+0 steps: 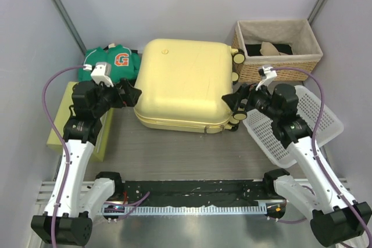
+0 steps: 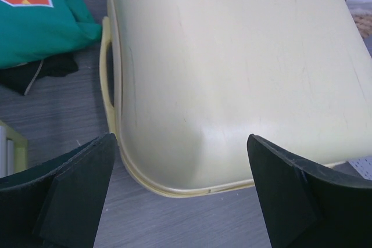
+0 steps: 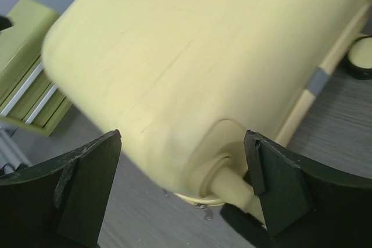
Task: Open, take out, and arrange the luggage
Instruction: Adjust the luggage at the center of the board.
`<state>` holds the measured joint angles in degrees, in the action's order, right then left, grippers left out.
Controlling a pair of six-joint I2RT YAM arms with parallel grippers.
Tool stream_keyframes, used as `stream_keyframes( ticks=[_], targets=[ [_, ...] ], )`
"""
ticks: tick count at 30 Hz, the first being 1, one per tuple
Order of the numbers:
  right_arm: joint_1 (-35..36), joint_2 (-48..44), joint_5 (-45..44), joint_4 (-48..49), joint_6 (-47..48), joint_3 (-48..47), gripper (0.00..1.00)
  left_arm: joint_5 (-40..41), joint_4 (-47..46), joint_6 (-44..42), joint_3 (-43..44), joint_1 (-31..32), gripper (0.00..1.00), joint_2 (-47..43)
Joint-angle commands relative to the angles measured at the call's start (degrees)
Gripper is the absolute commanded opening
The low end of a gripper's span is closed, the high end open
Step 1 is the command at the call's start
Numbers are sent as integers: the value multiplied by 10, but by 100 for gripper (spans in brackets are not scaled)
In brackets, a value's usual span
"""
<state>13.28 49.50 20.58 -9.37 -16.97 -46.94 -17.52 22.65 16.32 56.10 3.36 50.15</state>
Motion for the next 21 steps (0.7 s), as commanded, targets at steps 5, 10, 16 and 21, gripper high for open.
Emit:
stream_keyframes(
  ticks=[5, 10, 16, 21],
  targets=[
    [53, -62, -44, -74, 19, -7, 96, -65, 14, 0, -43, -2, 100, -25],
    [58, -95, -181, -174, 44, -20, 95, -29, 27, 20, -77, -2, 100, -50],
    [57, -75, -193, -178, 52, -12, 89, -68, 3, 73, -114, -2, 100, -59],
    [59, -48, -186, -160, 55, -12, 84, -66, -14, 123, -138, -2, 100, -68]
  ],
)
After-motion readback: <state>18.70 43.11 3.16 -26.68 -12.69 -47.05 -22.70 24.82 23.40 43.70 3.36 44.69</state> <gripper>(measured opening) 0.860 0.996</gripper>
